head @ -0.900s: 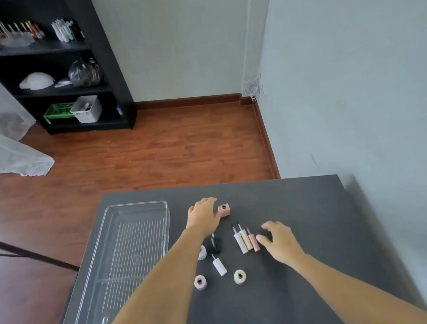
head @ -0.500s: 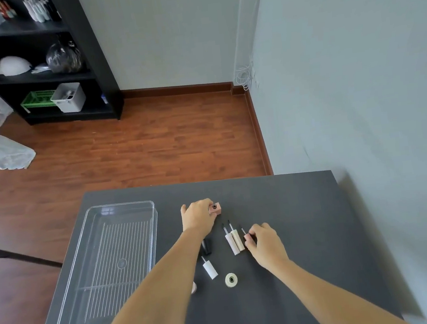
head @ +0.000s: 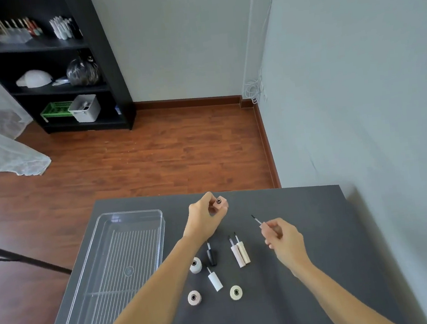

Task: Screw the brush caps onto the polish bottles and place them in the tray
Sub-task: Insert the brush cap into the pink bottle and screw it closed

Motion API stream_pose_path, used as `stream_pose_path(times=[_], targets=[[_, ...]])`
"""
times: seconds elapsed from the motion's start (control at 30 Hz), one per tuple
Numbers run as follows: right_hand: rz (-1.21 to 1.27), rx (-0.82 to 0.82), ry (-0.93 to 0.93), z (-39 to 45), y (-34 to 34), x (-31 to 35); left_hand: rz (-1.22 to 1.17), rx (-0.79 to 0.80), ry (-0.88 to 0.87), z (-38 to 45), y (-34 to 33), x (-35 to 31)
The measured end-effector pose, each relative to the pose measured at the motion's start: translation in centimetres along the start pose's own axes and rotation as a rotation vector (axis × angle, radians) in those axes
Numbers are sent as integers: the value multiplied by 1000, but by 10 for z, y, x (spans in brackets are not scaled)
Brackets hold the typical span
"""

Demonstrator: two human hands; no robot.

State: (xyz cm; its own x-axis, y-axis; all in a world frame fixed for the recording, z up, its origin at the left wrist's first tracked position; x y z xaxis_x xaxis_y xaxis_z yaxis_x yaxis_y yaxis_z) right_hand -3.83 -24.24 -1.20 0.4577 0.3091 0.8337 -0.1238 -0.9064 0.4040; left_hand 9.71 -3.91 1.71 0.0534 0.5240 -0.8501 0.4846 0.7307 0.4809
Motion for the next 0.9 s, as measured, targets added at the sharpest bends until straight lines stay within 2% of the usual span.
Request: stream_pose_path(times=[0.1, 0.23, 0.3, 0.57, 0.9], targets=[[213, -39, 73, -11, 22, 33, -143, -50, -24, -21, 8, -19], [555, 18, 183, -23, 38, 85, -233, -74, -78, -49, 14, -44], [599, 50, 275, -32, 44, 119, -268, -89, -112, -63, 18, -59], [252, 38, 717, -79, 61, 248, -313, -174, -255, -113, 42, -116], [45, 77, 878, -120, 69, 322, -283, -262, -372, -139, 70, -167]])
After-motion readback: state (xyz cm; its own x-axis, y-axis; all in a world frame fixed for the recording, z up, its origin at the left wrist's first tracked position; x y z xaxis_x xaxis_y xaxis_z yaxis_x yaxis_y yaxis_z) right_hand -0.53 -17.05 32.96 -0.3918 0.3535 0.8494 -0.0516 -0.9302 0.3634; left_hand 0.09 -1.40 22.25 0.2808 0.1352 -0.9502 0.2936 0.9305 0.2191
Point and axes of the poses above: each hand's wrist, its own z-axis towards the middle knuckle, its own y-axis out of the back of the hand, x = y × z, the point moved 10 cm from there along z, towards the middle knuckle, and after that the axes turned 13 degrees about x, right-handed, at the moved point
